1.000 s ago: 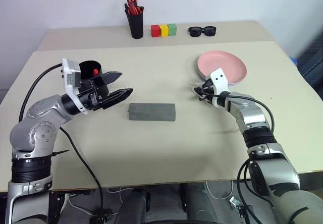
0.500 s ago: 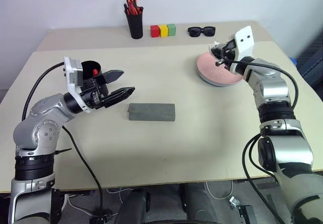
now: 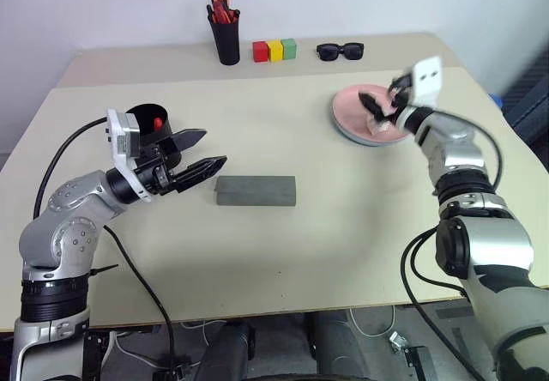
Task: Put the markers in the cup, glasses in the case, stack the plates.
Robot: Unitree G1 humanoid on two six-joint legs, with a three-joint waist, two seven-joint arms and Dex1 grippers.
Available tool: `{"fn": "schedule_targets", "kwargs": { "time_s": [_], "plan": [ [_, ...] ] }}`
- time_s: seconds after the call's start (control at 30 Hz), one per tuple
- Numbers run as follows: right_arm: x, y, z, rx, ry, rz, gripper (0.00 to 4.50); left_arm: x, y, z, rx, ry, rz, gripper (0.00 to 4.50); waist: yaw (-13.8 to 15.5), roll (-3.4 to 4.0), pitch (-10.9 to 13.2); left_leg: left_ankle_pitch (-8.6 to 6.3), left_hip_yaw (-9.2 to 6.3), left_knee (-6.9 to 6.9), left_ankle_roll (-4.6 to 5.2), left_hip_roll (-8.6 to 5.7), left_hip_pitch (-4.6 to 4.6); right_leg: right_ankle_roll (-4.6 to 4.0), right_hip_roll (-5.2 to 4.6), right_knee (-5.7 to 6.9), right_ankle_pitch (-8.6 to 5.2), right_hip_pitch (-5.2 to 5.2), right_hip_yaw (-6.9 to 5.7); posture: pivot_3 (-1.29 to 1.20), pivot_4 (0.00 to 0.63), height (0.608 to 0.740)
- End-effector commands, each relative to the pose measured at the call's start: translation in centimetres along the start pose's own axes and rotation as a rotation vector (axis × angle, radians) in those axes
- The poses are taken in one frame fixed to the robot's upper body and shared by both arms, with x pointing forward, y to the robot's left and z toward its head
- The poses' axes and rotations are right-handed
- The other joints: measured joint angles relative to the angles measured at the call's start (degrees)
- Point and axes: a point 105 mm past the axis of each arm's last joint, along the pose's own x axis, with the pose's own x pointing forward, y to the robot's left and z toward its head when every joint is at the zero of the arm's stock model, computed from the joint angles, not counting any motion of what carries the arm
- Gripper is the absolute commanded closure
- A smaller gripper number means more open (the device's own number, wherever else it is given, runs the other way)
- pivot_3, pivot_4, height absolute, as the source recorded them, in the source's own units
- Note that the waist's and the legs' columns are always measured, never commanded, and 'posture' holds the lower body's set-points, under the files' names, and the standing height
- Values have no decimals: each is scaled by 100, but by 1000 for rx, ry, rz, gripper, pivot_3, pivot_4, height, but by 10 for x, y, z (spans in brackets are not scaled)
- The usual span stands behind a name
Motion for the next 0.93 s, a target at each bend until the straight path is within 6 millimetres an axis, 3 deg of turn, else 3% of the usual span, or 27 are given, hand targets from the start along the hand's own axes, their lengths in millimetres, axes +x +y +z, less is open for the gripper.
{"fn": "schedule_targets", "kwargs": {
  "time_s": [0.03,0.1,0.17,0.2,0.27,0.33,0.47,0.53,0.63,0.73,0.93],
  "plan": [
    [-36,37,19,57,-84,255,20,-4,-11,12,-20,-42,-61,0,61,-5,-3,-2,-9,0,4,0,-2,0,0,-1,-1,4,-7,0,150,740],
    [-59,50,27,94,-99,360,20,-1,-21,9,-87,-25,-109,0,101,0,0,-7,-13,3,11,-2,-7,0,-2,-7,-1,8,-11,0,150,740],
    [-87,88,36,138,-30,567,20,-8,-36,1,-90,47,-167,0,137,17,10,-13,-6,14,23,-6,-14,2,-12,-5,0,0,-3,0,150,740],
    [-106,109,35,65,4,662,20,-15,-42,-1,-96,78,-187,0,146,24,12,-15,-6,15,27,-7,-18,3,-17,-3,1,-6,2,0,150,740],
    [-130,128,29,1,54,738,20,-23,-47,-10,-54,151,-191,0,133,28,10,-16,1,8,28,-3,-18,3,-8,-3,-2,-12,1,0,150,740],
    [-138,126,15,36,116,720,20,-31,-44,-18,35,208,-175,0,120,22,11,-16,12,4,28,9,0,3,7,-3,-3,1,0,0,150,740],
    [-160,110,-9,5,190,641,20,-37,-17,-10,95,136,-80,0,208,20,11,-13,19,23,31,15,57,-6,10,-26,-25,84,-3,0,150,740],
    [-175,109,-11,10,232,654,20,-41,-13,-10,140,126,-68,0,228,19,11,-2,20,28,44,10,54,-3,-1,-27,-25,96,-3,0,150,740],
    [-189,109,-7,-5,273,677,20,-58,-5,-25,121,178,-36,0,189,21,10,-2,22,25,44,6,51,-2,-7,-24,-2,88,-2,0,150,740],
    [-192,101,-7,-27,297,682,20,-70,0,-35,144,199,-10,0,120,20,11,-2,32,16,45,8,51,3,-7,-23,0,76,-1,0,150,740],
    [-198,84,-14,-41,341,660,20,-81,2,-30,216,199,24,0,200,15,10,-2,28,18,44,10,47,2,-10,-23,-1,77,-3,0,150,740]
  ]
}}
